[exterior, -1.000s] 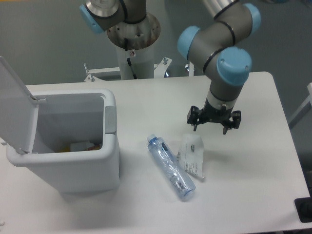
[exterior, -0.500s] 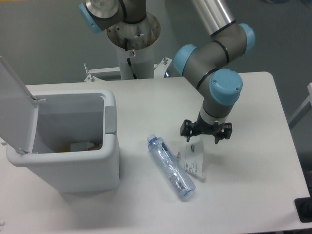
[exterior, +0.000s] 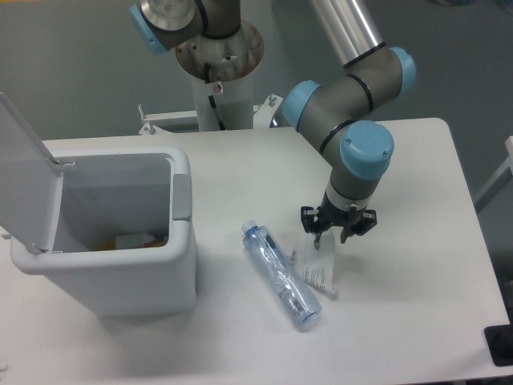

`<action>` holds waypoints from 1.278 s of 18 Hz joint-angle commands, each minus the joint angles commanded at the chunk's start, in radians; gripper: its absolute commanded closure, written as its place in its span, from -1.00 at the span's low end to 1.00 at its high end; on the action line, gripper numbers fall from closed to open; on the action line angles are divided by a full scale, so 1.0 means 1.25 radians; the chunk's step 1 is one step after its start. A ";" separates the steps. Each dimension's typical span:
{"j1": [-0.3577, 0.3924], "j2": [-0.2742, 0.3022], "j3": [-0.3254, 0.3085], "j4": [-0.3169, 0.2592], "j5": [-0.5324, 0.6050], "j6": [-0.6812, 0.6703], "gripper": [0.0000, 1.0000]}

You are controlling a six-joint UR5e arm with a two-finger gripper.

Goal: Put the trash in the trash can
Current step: 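Close the gripper on the clear plastic wrapper and lift it, then carry the held wrapper over the trash can opening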

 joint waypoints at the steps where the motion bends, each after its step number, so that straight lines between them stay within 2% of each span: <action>1: 0.001 0.002 0.001 -0.001 0.000 0.002 1.00; 8: 0.021 0.025 0.011 -0.007 -0.004 0.016 1.00; 12: 0.034 0.059 0.070 -0.009 -0.015 0.016 1.00; 16: 0.052 0.072 0.162 -0.009 -0.163 -0.049 1.00; 19: 0.055 0.076 0.222 -0.009 -0.224 -0.121 1.00; 23: 0.050 0.098 0.255 -0.005 -0.303 -0.250 1.00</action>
